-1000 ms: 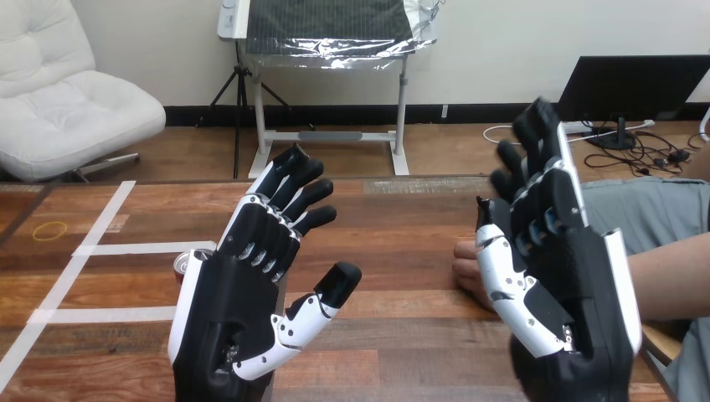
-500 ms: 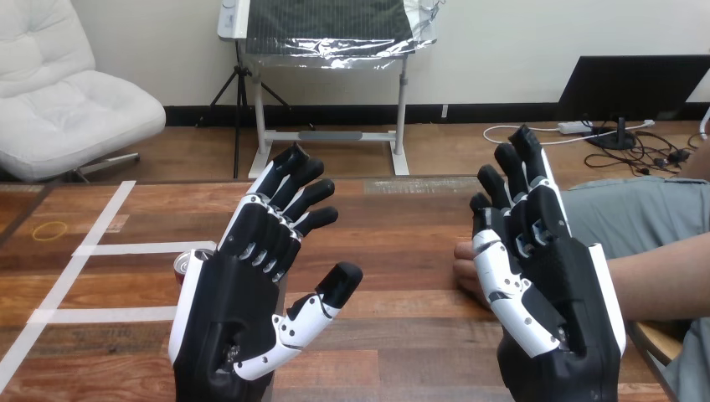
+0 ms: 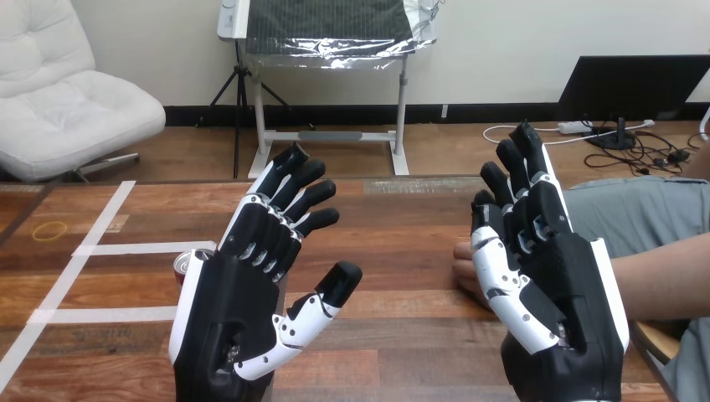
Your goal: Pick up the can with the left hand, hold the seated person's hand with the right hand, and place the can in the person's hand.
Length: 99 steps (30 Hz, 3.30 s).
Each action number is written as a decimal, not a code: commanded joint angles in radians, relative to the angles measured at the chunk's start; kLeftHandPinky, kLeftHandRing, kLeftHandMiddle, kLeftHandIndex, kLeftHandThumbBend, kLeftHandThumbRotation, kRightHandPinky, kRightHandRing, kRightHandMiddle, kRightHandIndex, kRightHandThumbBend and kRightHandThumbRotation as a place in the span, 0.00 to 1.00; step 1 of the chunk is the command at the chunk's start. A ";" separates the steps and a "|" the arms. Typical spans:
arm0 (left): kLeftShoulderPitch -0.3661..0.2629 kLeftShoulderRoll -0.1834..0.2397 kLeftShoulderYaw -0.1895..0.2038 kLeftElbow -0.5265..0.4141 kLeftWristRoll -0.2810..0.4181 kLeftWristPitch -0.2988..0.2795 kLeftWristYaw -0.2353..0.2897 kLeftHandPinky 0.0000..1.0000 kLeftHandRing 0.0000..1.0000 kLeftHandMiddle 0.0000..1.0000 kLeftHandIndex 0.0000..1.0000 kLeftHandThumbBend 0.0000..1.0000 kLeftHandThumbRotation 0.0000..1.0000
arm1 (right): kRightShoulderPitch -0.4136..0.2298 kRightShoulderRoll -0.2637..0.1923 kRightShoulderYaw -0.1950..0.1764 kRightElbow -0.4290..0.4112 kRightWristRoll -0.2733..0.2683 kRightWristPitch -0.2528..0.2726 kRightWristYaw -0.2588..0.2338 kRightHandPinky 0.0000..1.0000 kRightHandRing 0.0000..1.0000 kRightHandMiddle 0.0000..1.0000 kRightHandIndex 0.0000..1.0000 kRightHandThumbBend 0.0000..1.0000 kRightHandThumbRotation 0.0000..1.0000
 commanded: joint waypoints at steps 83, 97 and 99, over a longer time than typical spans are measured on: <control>-0.053 -0.037 0.089 -0.099 0.001 -0.036 0.032 0.81 0.86 0.88 0.89 0.51 0.06 | -0.027 0.042 -0.041 -0.027 -0.080 0.007 0.008 1.00 1.00 1.00 1.00 0.00 0.00; -0.068 -0.047 0.167 -0.086 0.112 -0.083 0.097 0.78 0.83 0.85 0.88 0.55 0.12 | -0.036 0.042 -0.043 -0.024 -0.075 0.009 0.015 1.00 1.00 1.00 1.00 0.00 0.00; -0.072 -0.045 0.183 -0.079 0.137 -0.091 0.110 0.78 0.83 0.85 0.88 0.56 0.13 | -0.037 0.047 -0.043 -0.026 -0.082 0.019 0.008 1.00 1.00 1.00 1.00 0.00 0.00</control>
